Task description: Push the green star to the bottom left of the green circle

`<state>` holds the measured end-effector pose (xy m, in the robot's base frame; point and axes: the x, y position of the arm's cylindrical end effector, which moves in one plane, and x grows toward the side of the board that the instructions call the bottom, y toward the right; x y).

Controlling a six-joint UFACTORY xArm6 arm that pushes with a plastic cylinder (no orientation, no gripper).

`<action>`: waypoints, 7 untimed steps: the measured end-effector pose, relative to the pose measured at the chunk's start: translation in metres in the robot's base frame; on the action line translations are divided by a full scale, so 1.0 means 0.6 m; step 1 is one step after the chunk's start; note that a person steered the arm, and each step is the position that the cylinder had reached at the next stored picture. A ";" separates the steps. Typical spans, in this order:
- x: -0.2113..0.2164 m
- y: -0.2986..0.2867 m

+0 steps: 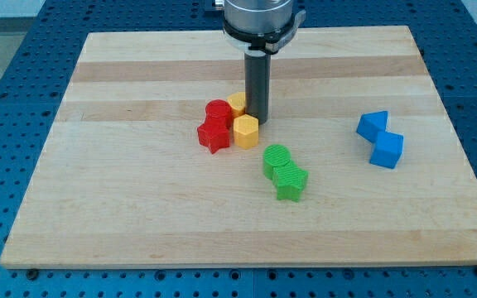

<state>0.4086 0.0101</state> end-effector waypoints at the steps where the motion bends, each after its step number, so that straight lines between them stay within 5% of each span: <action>1: 0.000 0.007; 3: 0.023 0.212; 7: 0.074 0.138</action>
<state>0.4530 0.0927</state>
